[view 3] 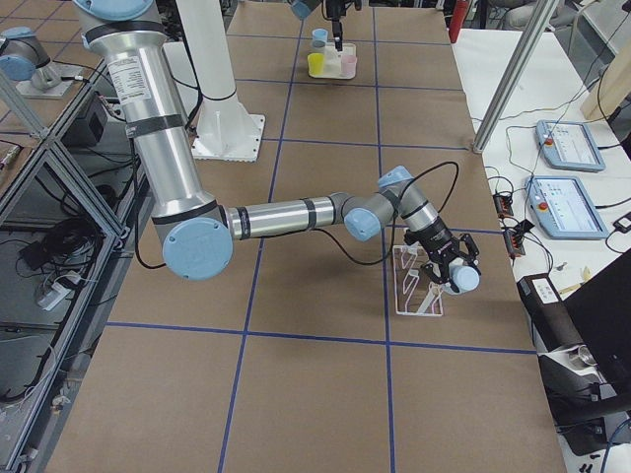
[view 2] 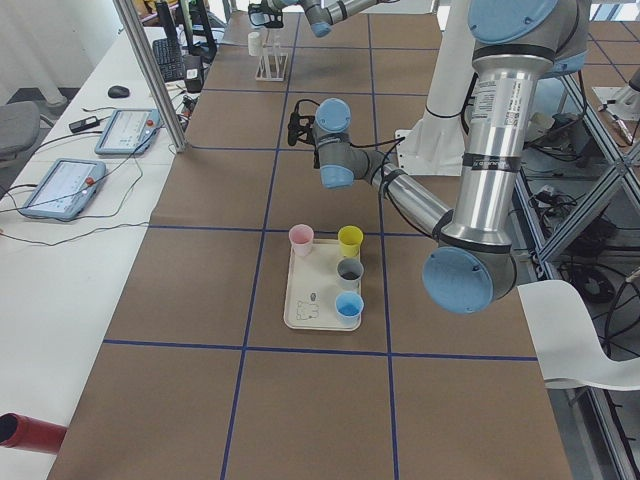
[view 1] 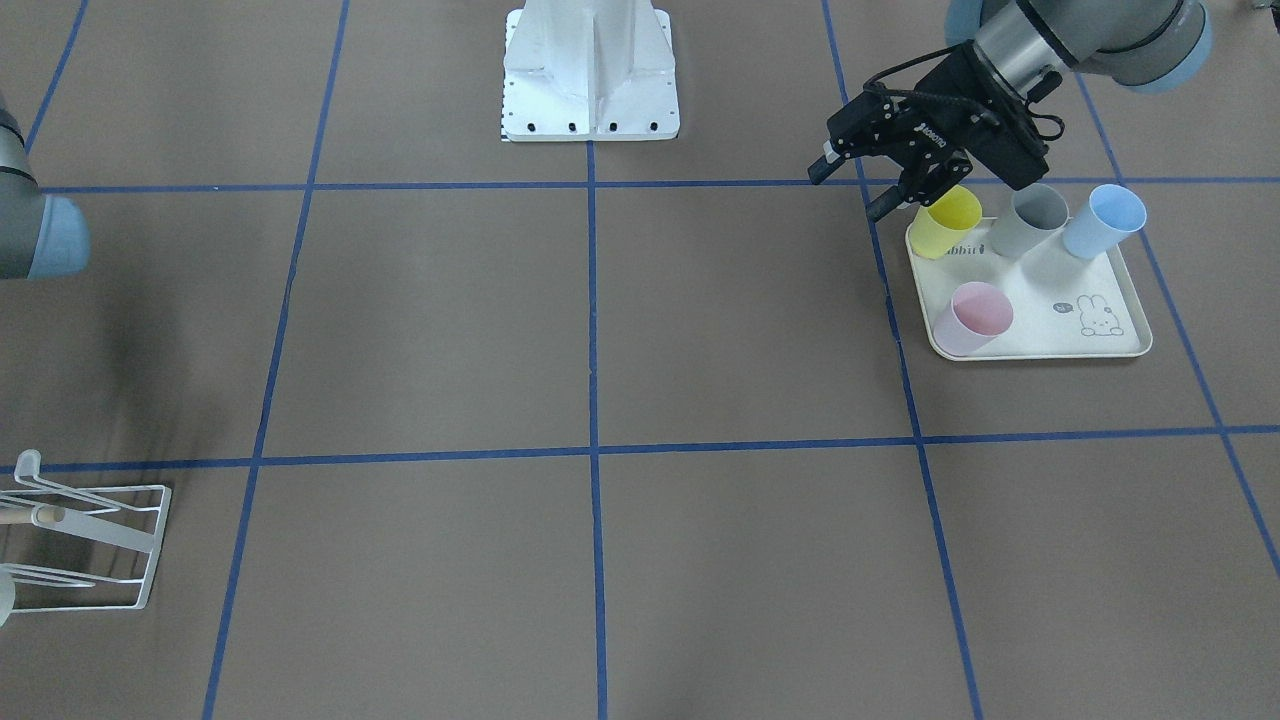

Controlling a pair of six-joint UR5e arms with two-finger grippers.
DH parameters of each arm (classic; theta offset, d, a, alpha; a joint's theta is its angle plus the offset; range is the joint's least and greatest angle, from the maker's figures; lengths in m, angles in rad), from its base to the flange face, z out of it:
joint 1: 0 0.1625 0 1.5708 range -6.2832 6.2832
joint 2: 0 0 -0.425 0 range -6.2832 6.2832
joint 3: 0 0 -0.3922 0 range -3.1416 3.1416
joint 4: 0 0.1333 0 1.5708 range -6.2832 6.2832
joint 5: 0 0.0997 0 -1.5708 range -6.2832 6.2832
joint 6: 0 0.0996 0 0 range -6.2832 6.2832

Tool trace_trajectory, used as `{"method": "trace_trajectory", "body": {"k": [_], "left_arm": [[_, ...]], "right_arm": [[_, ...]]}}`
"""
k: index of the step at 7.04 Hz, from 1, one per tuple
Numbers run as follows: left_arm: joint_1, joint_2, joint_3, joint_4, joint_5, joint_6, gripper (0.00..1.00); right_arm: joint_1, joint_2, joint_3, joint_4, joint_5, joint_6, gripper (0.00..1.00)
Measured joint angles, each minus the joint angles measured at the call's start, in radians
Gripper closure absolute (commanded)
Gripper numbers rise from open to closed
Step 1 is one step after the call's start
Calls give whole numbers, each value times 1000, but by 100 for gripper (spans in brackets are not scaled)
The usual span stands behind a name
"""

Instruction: Transfer IKEA cup to right arm and place on rack

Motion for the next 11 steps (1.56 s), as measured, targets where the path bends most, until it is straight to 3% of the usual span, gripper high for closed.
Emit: {"method": "trace_trajectory", "body": {"k": [8,9,11], "left_arm": [[0,0,-4,-1,-2,0,0],[0,0,-4,-1,-2,0,0],[0,0,-4,-2,-2,0,0]], "right_arm": [[-37,-5,-12,0,-70,10,92],[-40,-6,-12,0,-73,10,88],[-45,-7,-12,0,-75,8,67]]}}
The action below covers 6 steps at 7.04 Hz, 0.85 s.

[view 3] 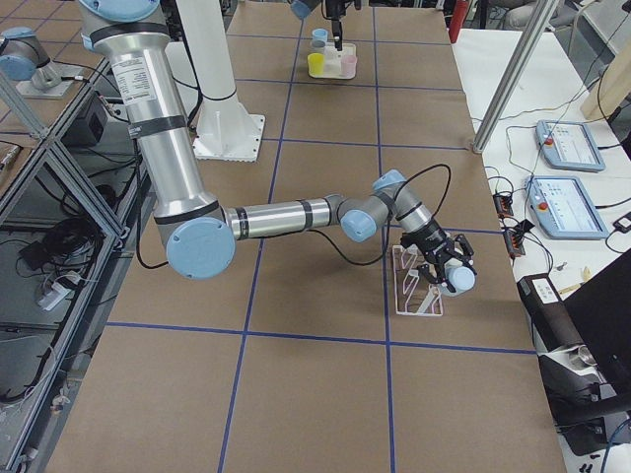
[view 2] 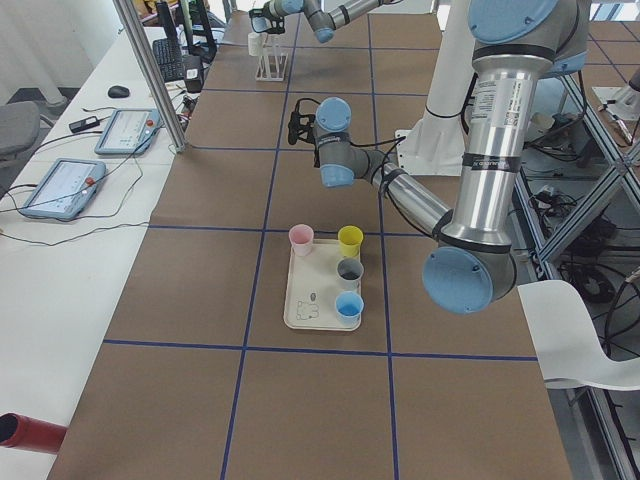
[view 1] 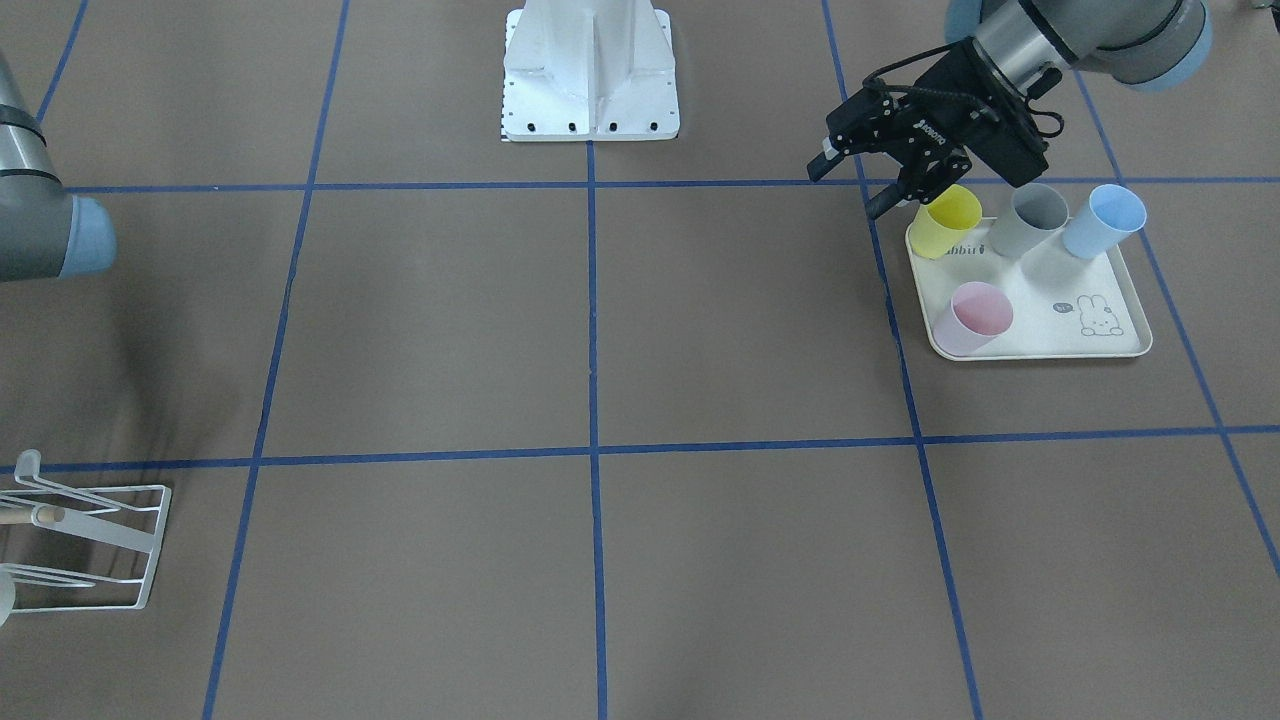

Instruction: Transfer IKEA cup to right arm and place on rack

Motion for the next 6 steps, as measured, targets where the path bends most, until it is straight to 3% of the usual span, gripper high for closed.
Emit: {"method": "trace_trajectory", "body": {"k": [2,6], "left_arm": [[0,0,0,0,0,0,0],[-1,1,-2,0,0,0,0]], "right_arm": [[-5,-1,-1,0,-2,-6,1],[-8,0,2,0,-3,-4,1]]}}
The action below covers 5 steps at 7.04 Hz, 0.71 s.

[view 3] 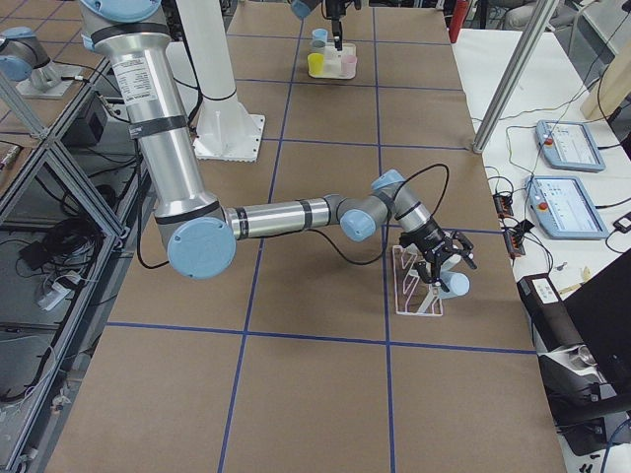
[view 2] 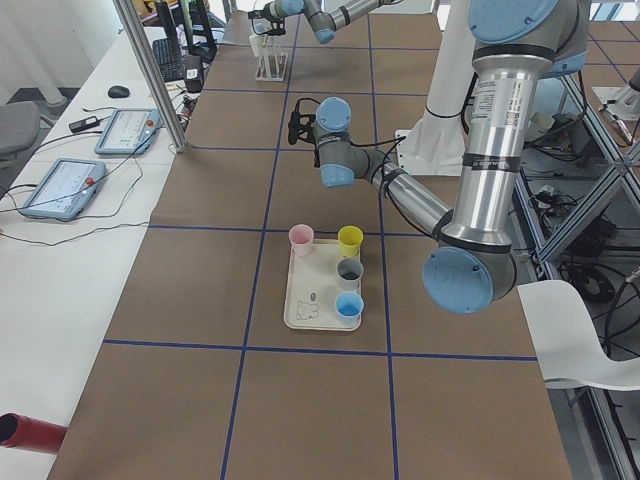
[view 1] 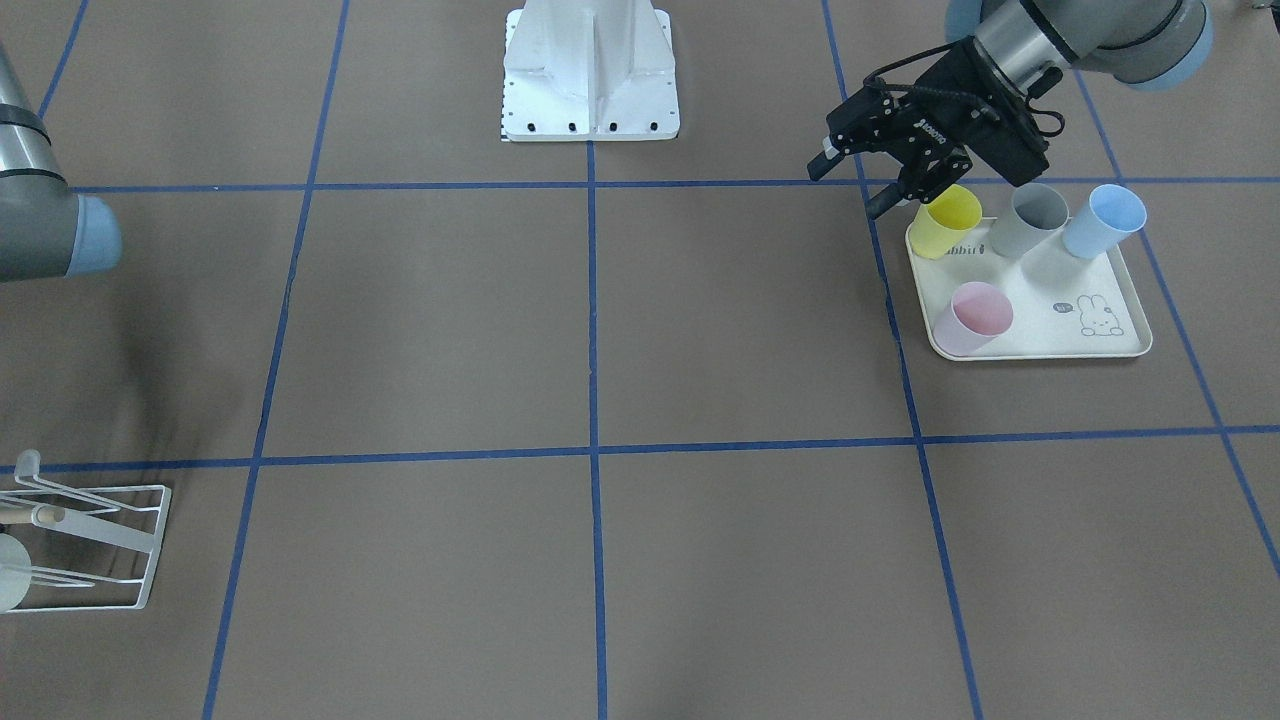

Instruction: Transfer IKEA cup to right arm and place on rack

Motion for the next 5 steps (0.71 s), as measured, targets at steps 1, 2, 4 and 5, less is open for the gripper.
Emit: {"method": "trace_trajectory", "body": {"k": [1,2,4,5], "left_arm": [[0,0,0,-1,0,0,0],[-1,0,0,-2,0,0,0],[-1,0,0,-3,0,-1,0],[-2,1,-2,-2,-2,0,0]], "right_arm": [[0,0,0,0,0,0,1],[0,0,2,0,0,1,1],[1,2,38,-2,5,4,1],[8,3,84,-6,29,12,1]]}}
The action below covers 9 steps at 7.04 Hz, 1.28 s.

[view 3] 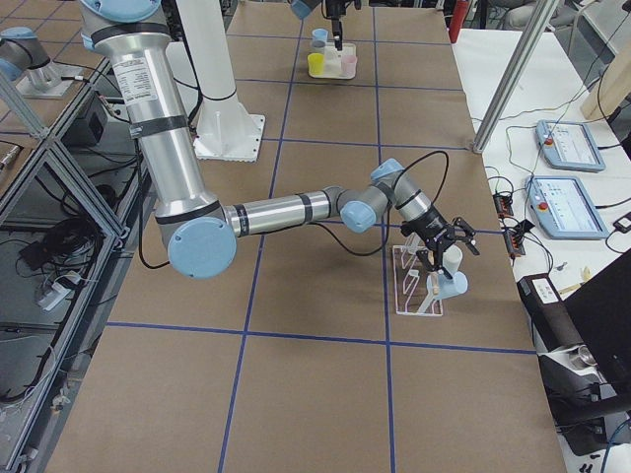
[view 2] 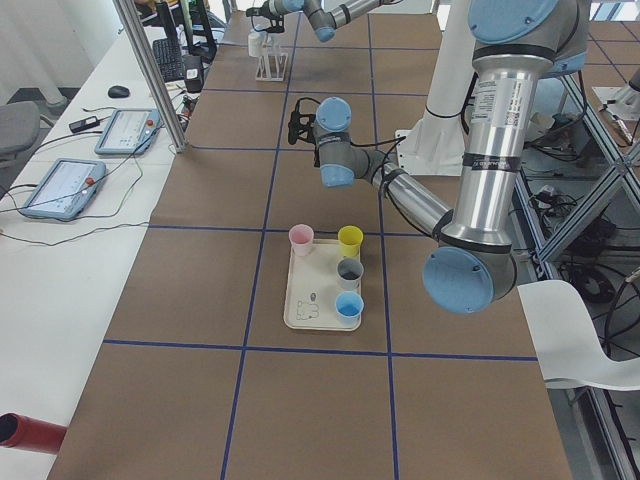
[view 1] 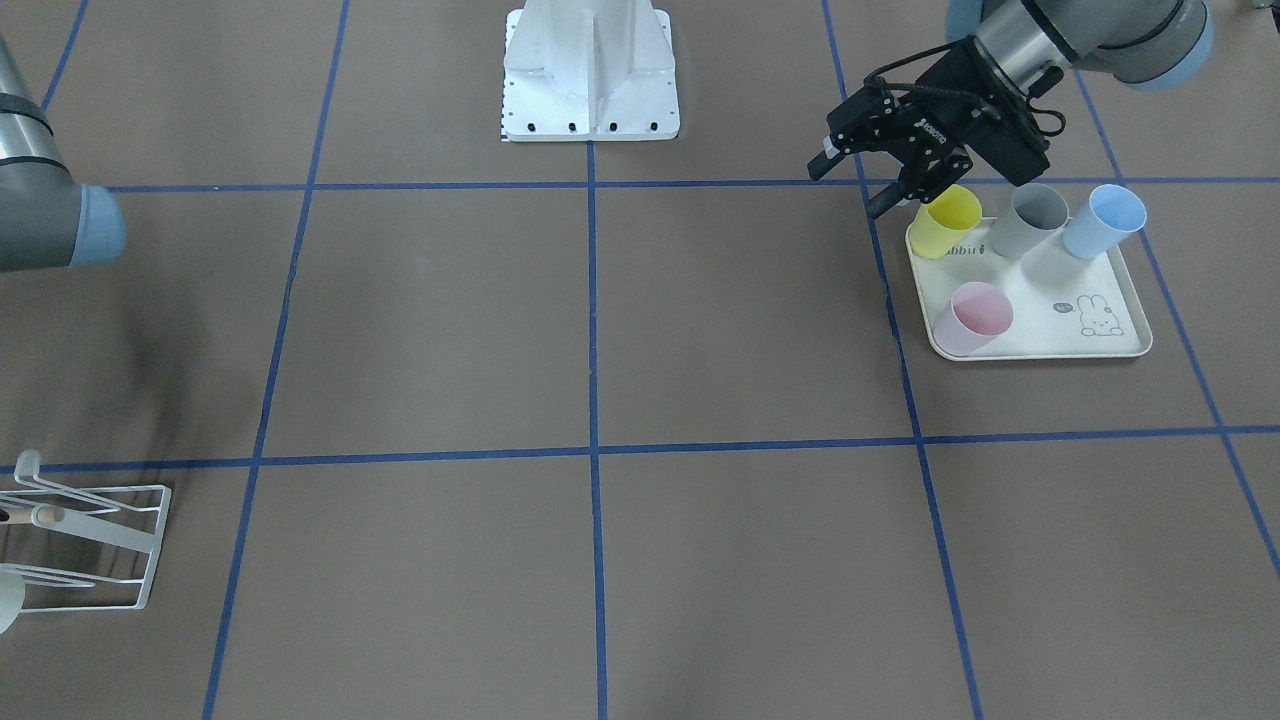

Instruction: Transfer IKEA cup to right arm and place on rack

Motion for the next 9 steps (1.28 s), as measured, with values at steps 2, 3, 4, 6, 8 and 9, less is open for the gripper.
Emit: {"method": "trace_trajectory", "body": {"k": [2,3,4,6,8,9], "left_arm": [[-6,15,-18,6,-9,24,0],[-28,41,-27,11,-12,94,0],[-73,88,-31,15,-15,212,0],[-174,200,-22,18,-7,499,0],[-214,272,5,20,76,682,0],[-214,278,11,20,108,704,0]], "right_arm": [[34,-4,88,-7,144,119,1],[43,-18,133,-8,219,242,0],[47,-41,180,-9,290,378,0],[48,-113,294,-4,463,735,0],[41,-148,392,17,649,1194,0],[29,-153,416,52,739,1379,0]]}}
